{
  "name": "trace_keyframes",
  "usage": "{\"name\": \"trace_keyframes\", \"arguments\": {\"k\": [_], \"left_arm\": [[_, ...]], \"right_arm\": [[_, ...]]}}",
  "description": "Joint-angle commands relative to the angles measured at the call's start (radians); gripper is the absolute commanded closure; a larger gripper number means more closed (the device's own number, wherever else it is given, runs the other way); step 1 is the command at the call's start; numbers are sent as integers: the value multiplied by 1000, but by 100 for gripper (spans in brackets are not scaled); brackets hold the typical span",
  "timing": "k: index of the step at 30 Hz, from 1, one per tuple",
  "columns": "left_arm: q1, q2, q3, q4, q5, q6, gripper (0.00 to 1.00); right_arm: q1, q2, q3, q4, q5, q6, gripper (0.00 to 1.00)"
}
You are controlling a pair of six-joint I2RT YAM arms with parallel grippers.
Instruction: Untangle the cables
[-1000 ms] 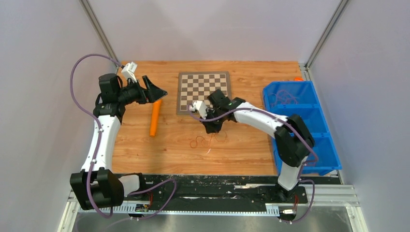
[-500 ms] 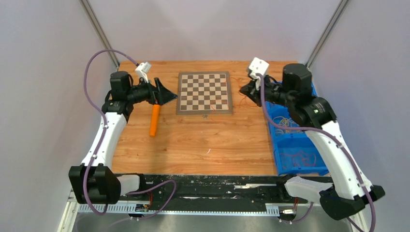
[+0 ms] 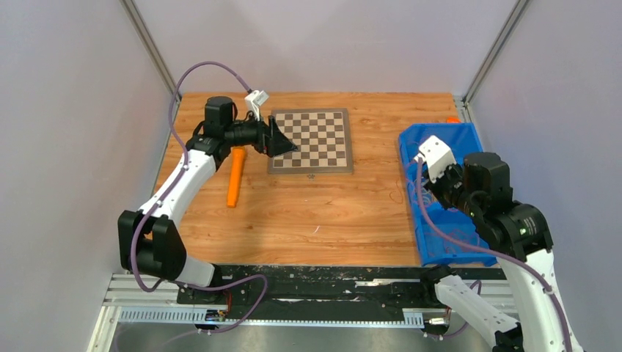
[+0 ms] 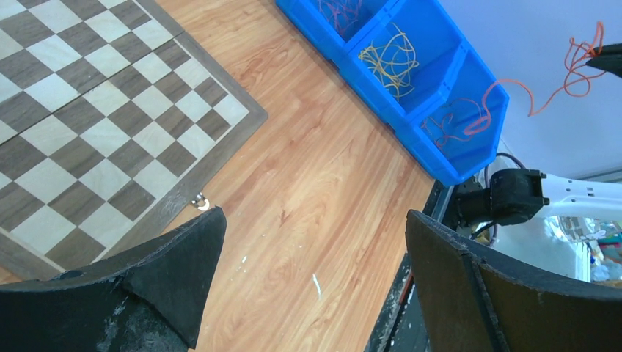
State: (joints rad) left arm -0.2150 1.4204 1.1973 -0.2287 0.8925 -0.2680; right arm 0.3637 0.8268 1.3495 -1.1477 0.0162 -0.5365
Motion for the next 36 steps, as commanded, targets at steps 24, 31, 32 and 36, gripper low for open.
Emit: {"name": "trace_keyframes", "arguments": {"k": [24, 31, 32, 36], "left_arm": [[-23, 140, 94, 150, 45, -47, 0], [-23, 144, 107, 157, 48, -48, 0], [-23, 142, 107, 156, 47, -46, 0], [-23, 131, 107, 138, 35, -29, 0]], "right_arm": [[-185, -40, -447, 14, 483, -99, 100], [-184, -54, -571, 22, 355, -224, 100], [-184, -60, -578, 22, 345, -238, 100], [-184, -78, -589, 2, 331, -293, 100]]}}
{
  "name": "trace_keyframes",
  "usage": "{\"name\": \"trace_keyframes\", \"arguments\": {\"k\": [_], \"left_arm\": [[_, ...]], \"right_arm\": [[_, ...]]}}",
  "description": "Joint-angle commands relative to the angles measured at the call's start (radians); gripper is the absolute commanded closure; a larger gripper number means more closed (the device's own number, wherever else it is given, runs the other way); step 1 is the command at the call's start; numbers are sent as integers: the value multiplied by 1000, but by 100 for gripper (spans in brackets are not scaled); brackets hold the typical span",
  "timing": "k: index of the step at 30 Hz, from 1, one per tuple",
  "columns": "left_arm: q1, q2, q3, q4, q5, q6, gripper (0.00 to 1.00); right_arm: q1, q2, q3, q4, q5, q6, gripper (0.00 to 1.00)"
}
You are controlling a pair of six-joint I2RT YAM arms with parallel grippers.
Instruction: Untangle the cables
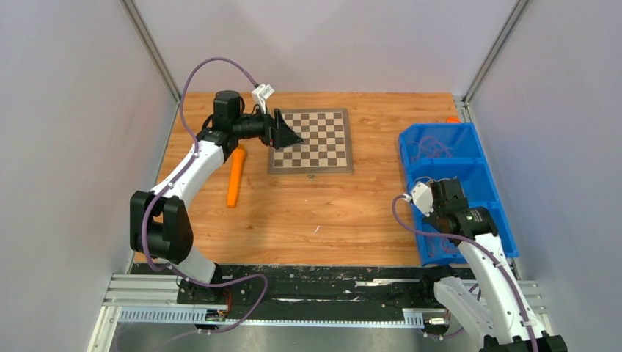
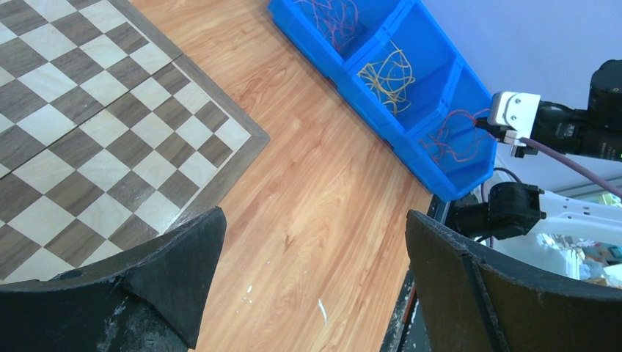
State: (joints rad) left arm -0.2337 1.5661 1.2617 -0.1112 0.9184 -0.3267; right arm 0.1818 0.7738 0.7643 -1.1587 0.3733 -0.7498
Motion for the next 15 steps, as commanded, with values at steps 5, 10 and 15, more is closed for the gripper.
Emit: {"name": "trace_keyframes", "arguments": {"k": [5, 10, 15], "left_arm": [[-4, -17, 52, 6, 2, 27, 0], [-4, -17, 93, -56, -11, 55, 0], [5, 13, 233, -321, -39, 128, 0]], "right_arm": [[-3, 5, 34, 12, -29, -45, 49], [-2, 109, 214, -26, -166, 19, 29], [-2, 201, 410, -49, -392, 54, 10]]}}
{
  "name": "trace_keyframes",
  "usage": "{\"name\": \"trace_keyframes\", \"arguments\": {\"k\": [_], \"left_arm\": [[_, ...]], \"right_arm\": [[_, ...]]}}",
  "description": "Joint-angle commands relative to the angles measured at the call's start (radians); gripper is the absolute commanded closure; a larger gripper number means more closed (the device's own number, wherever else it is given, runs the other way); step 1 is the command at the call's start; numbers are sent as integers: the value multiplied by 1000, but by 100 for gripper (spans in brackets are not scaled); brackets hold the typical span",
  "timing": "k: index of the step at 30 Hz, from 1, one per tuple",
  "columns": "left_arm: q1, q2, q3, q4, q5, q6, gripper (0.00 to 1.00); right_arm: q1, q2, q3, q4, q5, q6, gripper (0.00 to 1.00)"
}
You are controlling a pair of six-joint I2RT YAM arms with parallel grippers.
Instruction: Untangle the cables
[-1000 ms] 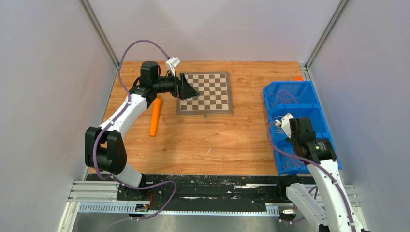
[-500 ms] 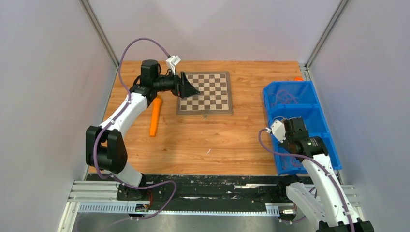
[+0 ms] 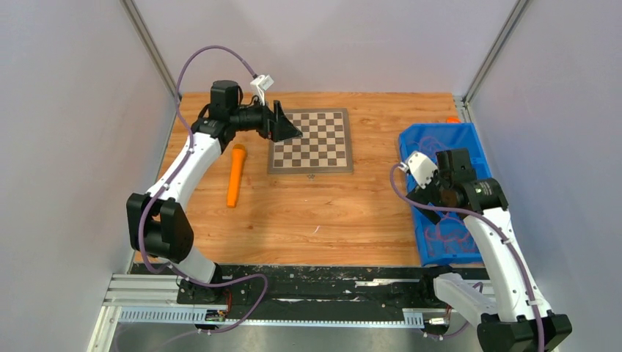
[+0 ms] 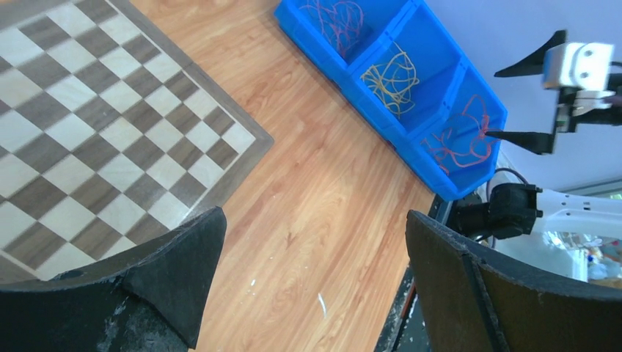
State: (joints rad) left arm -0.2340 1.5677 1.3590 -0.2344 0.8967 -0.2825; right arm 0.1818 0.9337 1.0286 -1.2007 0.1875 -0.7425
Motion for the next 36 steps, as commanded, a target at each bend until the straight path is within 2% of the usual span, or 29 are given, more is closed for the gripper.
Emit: {"name": "trace_keyframes", "arguments": {"k": [1, 2, 4, 5, 8, 12, 15, 18, 23, 26, 29, 31, 34, 36], "left_arm": [[17, 26, 154, -235, -18, 100, 0], [24, 35, 179, -293, -16, 104, 0], [51, 31, 191, -340, -18, 105, 0], [70, 25, 191, -352, -23, 105, 0], [101, -45, 138, -332, -51, 112, 0], [111, -132, 27, -225, -67, 122, 0], [111, -151, -15, -158, -50, 97, 0], [111, -133, -17, -150, -25, 80, 0], [104, -115, -16, -147, -6, 75, 0], [66, -106, -1, -164, 69, 129, 0], [-15, -134, -58, -121, 117, 210, 0], [-73, -154, -149, 11, 166, 229, 0], [-176, -146, -266, 381, 224, 144, 0], [-272, -117, -285, 476, 200, 190, 0]], "right_arm": [[-2, 62, 181, -8, -250, 51, 8], [-3, 85, 208, -6, -283, 51, 5], [-3, 130, 240, -9, -295, 41, 5], [-3, 150, 245, -12, -271, 37, 9], [-27, 133, 214, -64, -275, -49, 33], [-54, 8, 97, -151, -261, -163, 45], [-55, -53, 89, -233, -299, -174, 58], [-56, -69, 91, -285, -285, -137, 60], [-87, -105, -25, -244, -41, -118, 68], [-156, -85, 56, -237, -138, -113, 63], [-171, 3, 185, -245, -227, -33, 63], [-207, 51, 228, -230, -224, -18, 64], [-329, 112, 284, -209, -242, -21, 63], [-416, 163, 326, -213, -251, -22, 63]]}}
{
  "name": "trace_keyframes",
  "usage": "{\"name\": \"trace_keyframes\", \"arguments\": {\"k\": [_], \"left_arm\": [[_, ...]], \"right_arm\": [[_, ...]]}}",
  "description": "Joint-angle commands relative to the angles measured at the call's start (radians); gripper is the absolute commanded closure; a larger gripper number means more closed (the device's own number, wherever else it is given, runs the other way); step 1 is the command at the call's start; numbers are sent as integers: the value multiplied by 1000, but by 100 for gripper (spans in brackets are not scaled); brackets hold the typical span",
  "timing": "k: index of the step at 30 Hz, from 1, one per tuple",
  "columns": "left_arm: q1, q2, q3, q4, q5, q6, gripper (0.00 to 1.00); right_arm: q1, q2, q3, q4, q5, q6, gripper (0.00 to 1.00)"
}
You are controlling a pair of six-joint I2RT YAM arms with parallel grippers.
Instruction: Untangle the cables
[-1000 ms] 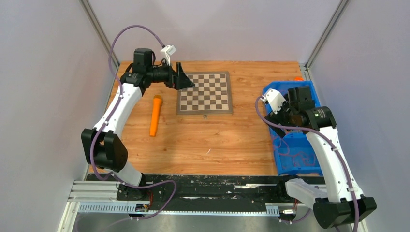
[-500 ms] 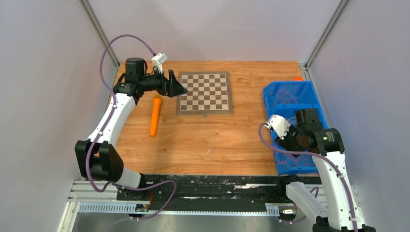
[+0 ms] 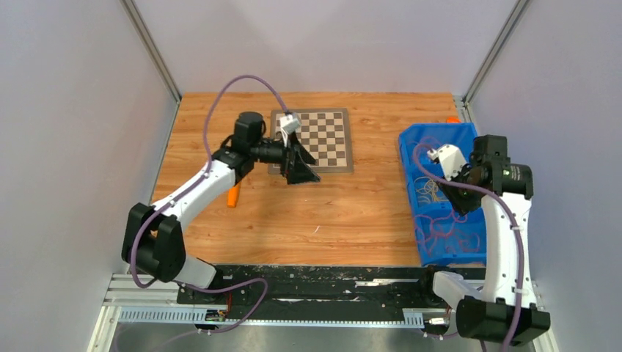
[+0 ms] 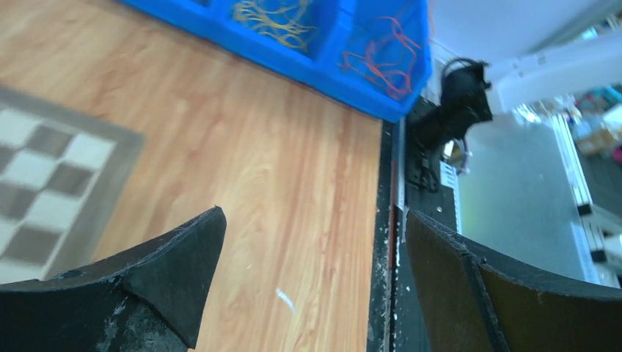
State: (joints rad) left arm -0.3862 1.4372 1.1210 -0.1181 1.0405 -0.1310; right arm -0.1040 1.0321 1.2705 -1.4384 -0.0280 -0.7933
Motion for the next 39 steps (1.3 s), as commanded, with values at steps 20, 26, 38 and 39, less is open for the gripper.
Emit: {"name": "trace_keyframes", "arguments": {"k": [20, 26, 38, 39], "left_arm": [[-586, 570, 272, 905, -80, -115, 6], [-670, 648, 309, 1002, -202, -153, 13], [-759, 778, 384, 1034, -483, -254, 27], [-760, 790, 387, 1036, -491, -268, 28]], "right_arm": [[-385, 32, -3, -50, -471, -54, 37], [-385, 59, -10, -50, -529, -12, 35], [-390, 99, 75, -50, -598, 94, 36], [-390, 96, 79, -50, -603, 103, 36]]}}
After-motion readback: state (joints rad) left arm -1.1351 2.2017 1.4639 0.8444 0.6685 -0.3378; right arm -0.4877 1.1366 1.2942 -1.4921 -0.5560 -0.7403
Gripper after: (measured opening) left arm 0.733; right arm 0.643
